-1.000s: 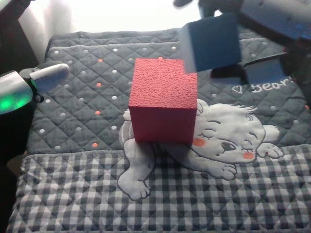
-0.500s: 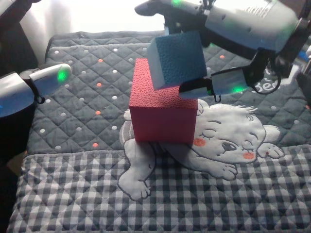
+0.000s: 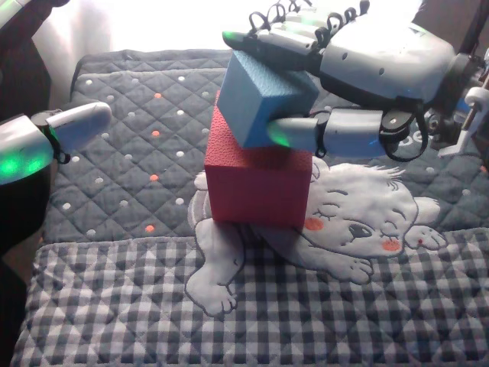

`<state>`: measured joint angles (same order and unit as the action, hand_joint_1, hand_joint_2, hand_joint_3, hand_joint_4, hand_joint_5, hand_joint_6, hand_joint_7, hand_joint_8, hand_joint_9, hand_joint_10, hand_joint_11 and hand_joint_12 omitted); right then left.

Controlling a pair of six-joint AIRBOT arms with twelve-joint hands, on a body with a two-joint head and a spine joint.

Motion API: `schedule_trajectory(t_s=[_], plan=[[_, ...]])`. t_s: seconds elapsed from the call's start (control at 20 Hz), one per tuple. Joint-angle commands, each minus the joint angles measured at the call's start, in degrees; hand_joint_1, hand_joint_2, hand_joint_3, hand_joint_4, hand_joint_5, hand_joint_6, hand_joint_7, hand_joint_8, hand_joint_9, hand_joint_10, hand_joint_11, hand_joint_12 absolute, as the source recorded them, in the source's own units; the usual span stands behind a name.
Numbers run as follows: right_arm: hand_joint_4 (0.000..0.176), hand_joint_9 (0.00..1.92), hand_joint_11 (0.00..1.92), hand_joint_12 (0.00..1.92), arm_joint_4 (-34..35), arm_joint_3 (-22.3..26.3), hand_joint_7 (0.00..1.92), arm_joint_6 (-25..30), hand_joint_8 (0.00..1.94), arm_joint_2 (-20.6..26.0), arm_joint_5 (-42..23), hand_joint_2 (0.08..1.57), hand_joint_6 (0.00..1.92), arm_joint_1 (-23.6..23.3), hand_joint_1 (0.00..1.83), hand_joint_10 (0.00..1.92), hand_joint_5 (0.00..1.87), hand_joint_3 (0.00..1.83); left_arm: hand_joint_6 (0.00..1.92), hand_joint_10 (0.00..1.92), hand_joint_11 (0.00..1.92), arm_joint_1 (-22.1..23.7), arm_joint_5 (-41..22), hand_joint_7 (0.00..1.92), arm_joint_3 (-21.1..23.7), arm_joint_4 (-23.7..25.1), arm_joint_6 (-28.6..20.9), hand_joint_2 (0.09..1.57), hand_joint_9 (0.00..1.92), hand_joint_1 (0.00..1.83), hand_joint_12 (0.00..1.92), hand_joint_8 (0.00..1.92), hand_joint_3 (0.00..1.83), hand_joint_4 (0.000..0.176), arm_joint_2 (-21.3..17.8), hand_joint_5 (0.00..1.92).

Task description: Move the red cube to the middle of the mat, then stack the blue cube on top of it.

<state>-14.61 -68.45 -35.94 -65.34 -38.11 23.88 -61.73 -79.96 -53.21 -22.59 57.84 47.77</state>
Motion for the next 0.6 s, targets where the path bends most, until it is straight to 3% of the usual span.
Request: schedule_trajectory(t_s=[0.0,0.05,0.1,0.15,0.2,0.3,0.35,0.4,0.55], plan=[[0.000,0.12,0.00,1.35,1.1,0.0,0.18,0.2,0.00,0.3,-6.7,1.40,0.06,-0.5,0.31,0.33,0.14,0.00,0.00,0.00,0.00,0.4,-7.6,0.00,-0.3,0.6,-0.3,1.09,0.00,0.59,0.00,0.00,0.00,0.098,0.1,0.12],[0.000,0.02,0.00,0.93,1.1,0.3,0.03,0.2,0.00,0.3,-6.7,1.33,0.01,-0.5,0.29,0.10,0.03,0.00,0.00,0.00,0.00,0.4,-7.6,0.00,-0.3,0.6,-0.3,1.09,0.00,0.55,0.00,0.00,0.00,0.105,0.1,0.11],[0.046,0.00,0.00,0.56,1.0,0.6,0.01,0.2,0.00,0.3,-7.2,1.22,0.00,-0.5,0.35,0.02,0.00,0.00,0.00,0.00,0.00,0.4,-7.8,0.00,-0.2,0.6,-0.3,1.08,0.00,0.54,0.00,0.00,0.00,0.095,0.1,0.11],[0.061,0.00,0.00,0.60,1.0,1.2,0.00,0.2,0.00,0.8,-8.2,1.17,0.00,-0.5,0.32,0.00,0.00,0.00,0.00,0.00,0.00,0.2,-8.0,0.00,-0.1,0.6,-0.3,1.08,0.00,0.55,0.00,0.00,0.00,0.098,0.0,0.11],[0.057,0.00,0.00,0.68,1.0,2.0,0.00,0.2,0.00,2.0,-9.5,1.13,0.00,-0.5,0.32,0.00,0.00,0.00,0.00,0.00,0.00,0.0,-8.1,0.00,-0.1,0.6,-0.3,1.08,0.00,0.58,0.00,0.00,0.00,0.100,0.0,0.11],[0.005,0.00,0.00,0.83,1.0,3.7,0.00,0.2,0.00,4.9,-12.2,1.09,0.00,-0.5,0.33,0.00,0.00,0.00,0.00,0.00,0.00,-0.2,-8.2,0.00,0.0,0.4,-0.3,1.08,0.00,0.62,0.00,0.00,0.00,0.083,0.0,0.11],[0.000,0.00,0.00,0.58,1.0,4.4,0.00,0.2,0.00,6.2,-13.1,1.04,0.00,-0.5,0.38,0.00,0.00,0.03,0.00,0.00,0.00,-0.3,-8.3,0.00,0.0,0.3,-0.3,1.08,0.00,0.64,0.00,0.00,0.00,0.076,0.0,0.11],[0.014,0.00,0.00,0.12,1.0,4.7,0.00,0.2,0.00,6.9,-13.6,1.02,0.00,-0.5,0.39,0.00,0.00,0.00,0.00,0.00,0.00,-0.5,-8.4,0.00,0.0,0.2,-0.3,1.07,0.00,0.63,0.00,0.00,0.00,0.074,0.0,0.11],[0.010,0.00,0.00,0.00,1.0,6.4,0.00,0.0,0.00,10.4,-15.7,0.97,0.00,-0.5,0.47,0.00,0.00,0.00,0.00,0.00,0.00,-1.0,-8.8,0.00,0.1,0.0,-0.3,1.07,0.00,0.63,0.00,0.00,0.00,0.082,-0.1,0.10]])
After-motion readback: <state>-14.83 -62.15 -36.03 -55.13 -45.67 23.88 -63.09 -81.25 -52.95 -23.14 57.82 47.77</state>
